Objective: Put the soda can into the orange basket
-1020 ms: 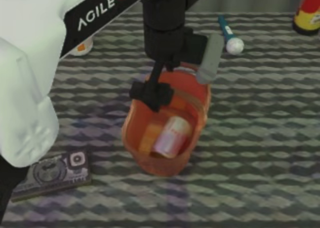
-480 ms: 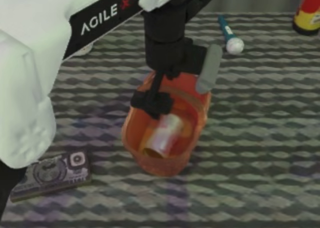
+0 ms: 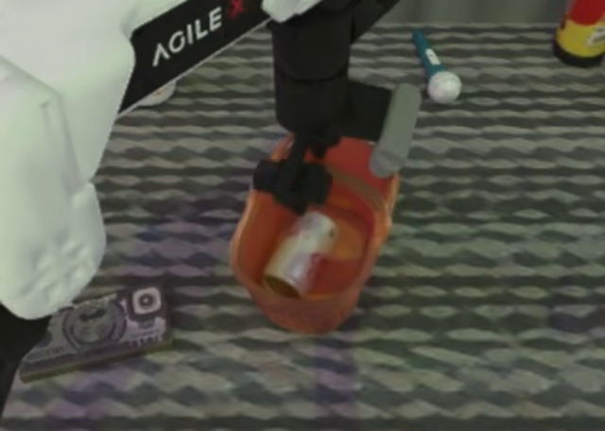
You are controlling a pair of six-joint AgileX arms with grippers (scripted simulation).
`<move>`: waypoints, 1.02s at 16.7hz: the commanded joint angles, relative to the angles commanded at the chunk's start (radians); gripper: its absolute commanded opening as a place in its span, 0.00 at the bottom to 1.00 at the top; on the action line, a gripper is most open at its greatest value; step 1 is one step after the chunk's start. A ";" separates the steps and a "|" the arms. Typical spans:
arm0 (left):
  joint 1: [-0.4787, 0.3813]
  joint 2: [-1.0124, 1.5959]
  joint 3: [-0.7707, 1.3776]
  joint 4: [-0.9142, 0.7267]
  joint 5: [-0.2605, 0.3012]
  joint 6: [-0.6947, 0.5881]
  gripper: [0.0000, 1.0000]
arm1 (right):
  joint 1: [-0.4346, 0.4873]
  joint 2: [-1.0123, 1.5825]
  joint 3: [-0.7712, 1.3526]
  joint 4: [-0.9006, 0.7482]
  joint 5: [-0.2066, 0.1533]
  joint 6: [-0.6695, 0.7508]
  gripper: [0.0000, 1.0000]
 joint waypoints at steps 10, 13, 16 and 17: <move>0.000 0.000 0.000 0.000 0.000 0.000 0.00 | 0.000 0.000 0.000 0.000 0.000 0.000 1.00; 0.000 0.000 0.000 0.000 0.000 0.000 0.00 | 0.000 0.000 0.000 0.000 0.000 0.000 1.00; 0.000 0.000 0.000 0.000 0.000 0.000 0.00 | 0.000 0.000 0.000 0.000 0.000 0.000 1.00; 0.000 0.000 0.000 0.000 0.000 0.000 0.00 | 0.000 0.000 0.000 0.000 0.000 0.000 1.00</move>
